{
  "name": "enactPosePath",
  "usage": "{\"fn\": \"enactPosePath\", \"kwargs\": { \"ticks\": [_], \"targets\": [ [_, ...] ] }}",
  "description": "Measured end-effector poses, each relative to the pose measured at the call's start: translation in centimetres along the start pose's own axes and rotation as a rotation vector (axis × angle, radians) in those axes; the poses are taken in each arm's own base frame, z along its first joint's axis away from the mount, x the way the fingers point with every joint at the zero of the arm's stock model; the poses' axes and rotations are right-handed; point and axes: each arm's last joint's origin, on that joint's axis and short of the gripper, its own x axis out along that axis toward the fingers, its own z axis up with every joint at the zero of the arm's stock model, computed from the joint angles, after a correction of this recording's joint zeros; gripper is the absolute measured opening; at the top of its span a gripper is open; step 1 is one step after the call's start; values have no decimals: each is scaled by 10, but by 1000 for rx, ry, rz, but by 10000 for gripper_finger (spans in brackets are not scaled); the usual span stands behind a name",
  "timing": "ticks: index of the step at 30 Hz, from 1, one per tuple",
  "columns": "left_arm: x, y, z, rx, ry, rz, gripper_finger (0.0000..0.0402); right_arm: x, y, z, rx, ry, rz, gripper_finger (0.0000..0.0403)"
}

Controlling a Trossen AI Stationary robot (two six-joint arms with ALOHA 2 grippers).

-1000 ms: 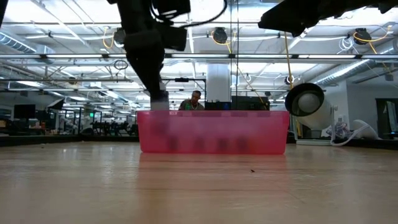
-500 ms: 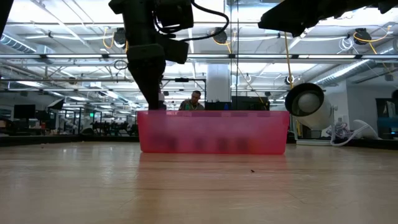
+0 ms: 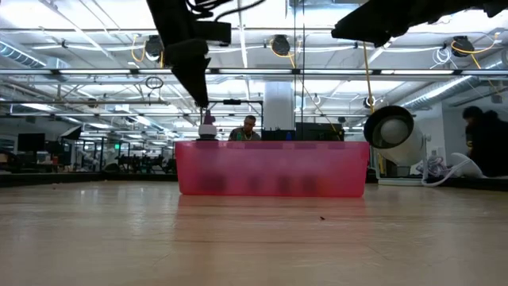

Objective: Pick & Place food coloring
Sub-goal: Put the large green food coloring bottle into the red bin

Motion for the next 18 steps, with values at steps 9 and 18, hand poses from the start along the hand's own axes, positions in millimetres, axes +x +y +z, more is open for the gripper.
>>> {"fn": "enactPosePath", "kwargs": {
  "ticks": [9,18],
  "targets": [
    [5,96,16,-204,-191,53,392,-27,-6,6,2,-18,64,132],
    [28,171,47,-294,-120,16,392,-57,-19,7,43,-119,70,132]
  ]
}}
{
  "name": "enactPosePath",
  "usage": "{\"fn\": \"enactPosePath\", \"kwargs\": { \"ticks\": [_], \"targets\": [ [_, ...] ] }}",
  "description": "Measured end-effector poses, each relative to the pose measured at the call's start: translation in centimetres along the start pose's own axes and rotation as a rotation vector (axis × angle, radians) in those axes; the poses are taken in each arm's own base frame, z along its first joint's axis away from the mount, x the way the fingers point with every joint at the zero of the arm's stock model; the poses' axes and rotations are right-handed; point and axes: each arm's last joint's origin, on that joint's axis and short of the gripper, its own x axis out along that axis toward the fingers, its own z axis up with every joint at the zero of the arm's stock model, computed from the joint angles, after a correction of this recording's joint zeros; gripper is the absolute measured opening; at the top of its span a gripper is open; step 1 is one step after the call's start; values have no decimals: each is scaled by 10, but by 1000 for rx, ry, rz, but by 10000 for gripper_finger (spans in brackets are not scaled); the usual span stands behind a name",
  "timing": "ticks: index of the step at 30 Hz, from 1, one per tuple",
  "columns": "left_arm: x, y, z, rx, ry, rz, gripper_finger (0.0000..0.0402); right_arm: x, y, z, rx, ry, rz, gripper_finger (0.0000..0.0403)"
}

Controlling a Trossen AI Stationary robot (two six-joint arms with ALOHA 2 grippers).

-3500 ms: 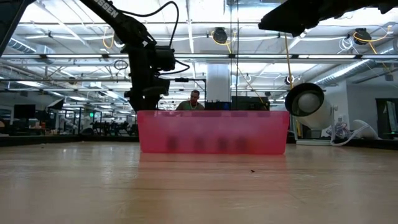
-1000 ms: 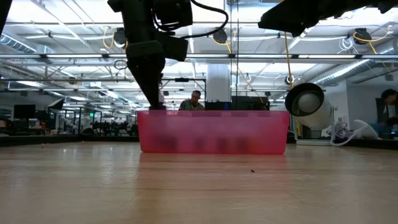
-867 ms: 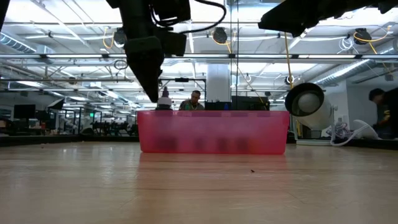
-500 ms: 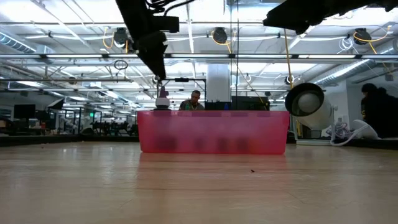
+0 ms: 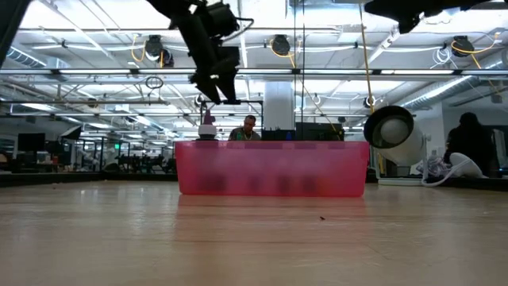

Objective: Pick & Place food coloring
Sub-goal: Put the large green food coloring bottle into the red bin

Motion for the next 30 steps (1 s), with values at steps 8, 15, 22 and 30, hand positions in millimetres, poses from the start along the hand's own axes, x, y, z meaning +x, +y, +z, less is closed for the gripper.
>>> {"fn": "enactPosePath", "kwargs": {
  "ticks": [8,15,22,30],
  "targets": [
    [29,-8,13,67,12,-104,392,-31,-13,-40,29,-132,-73,132],
    [34,-9,6,91,81,-110,392,-40,-15,-85,51,-309,-176,132],
    [33,-12,6,89,80,-115,392,-45,-20,-90,72,-323,-294,132],
    [42,-12,7,64,80,-96,392,-45,-20,-90,64,-320,-292,132]
  ]
}}
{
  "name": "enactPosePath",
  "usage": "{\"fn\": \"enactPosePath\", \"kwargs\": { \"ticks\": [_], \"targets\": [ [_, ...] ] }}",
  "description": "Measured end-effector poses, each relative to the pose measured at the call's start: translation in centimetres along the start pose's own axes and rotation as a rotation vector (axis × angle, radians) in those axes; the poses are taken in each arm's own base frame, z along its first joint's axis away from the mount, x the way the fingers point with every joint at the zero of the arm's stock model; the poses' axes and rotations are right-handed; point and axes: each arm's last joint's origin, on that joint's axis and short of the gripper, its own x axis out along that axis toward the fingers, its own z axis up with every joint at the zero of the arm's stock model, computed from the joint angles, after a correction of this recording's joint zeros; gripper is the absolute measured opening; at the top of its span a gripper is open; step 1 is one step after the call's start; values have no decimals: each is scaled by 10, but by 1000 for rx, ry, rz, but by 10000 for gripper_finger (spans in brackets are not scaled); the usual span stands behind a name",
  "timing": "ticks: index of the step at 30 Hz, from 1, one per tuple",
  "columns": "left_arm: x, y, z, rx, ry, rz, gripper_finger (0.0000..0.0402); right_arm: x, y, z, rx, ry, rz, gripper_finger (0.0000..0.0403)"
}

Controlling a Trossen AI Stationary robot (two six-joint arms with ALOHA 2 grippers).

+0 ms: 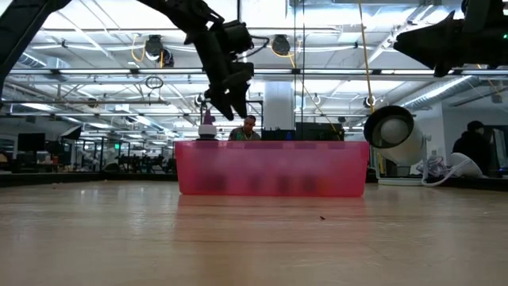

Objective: Pick & Place food coloring
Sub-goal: Put the large green food coloring bottle into the red bin

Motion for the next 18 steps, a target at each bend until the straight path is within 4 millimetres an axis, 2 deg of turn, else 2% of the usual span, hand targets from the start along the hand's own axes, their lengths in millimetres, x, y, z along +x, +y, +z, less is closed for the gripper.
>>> {"fn": "enactPosePath", "kwargs": {
  "ticks": [4,18],
  "targets": [
    [8,-1,-2,-19,29,-1,392,0,0,-1,-3,5,3,132],
    [58,-4,-12,-12,146,2,392,0,0,-1,-1,4,4,132]
  ]
}}
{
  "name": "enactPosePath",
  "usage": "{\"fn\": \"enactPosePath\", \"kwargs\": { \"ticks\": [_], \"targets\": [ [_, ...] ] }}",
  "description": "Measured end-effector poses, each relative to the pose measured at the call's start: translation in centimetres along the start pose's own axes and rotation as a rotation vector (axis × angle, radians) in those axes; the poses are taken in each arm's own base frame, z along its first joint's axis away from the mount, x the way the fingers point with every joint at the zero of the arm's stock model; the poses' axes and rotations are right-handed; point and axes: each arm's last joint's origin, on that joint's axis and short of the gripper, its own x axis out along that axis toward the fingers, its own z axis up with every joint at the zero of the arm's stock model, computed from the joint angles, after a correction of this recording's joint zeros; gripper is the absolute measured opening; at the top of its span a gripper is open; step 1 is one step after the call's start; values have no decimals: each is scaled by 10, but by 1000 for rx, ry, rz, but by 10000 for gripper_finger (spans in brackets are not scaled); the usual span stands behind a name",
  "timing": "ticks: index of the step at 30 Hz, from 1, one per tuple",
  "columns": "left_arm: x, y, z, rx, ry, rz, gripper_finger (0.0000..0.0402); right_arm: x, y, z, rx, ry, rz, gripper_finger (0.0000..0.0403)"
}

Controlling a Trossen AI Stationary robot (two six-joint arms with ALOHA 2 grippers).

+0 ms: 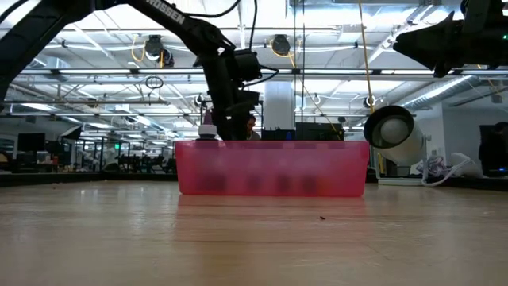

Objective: Pick & Place food coloring
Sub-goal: Put the large green food coloring bottle into the red bin

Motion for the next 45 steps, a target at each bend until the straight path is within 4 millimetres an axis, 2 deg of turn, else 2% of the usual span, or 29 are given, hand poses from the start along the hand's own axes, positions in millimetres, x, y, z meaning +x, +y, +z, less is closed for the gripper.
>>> {"fn": "enactPosePath", "kwargs": {
  "ticks": [5,11,22,24,27,35,45],
  "targets": [
    [15,0,-1,4,27,24,392,0,0,0,0,0,0,132],
    [25,-1,-1,5,33,32,392,0,0,0,-2,3,1,132],
    [25,-5,-2,27,41,9,388,0,0,-1,-4,5,2,132],
    [25,-8,-2,36,43,6,372,0,0,-1,-5,6,2,132],
    [25,-13,-1,46,42,2,327,0,0,-1,-5,6,2,132],
    [24,-16,-1,54,44,-1,148,0,0,-1,-4,6,2,132],
    [21,-19,-2,105,51,-4,142,0,0,-1,-4,6,2,132]
  ]
}}
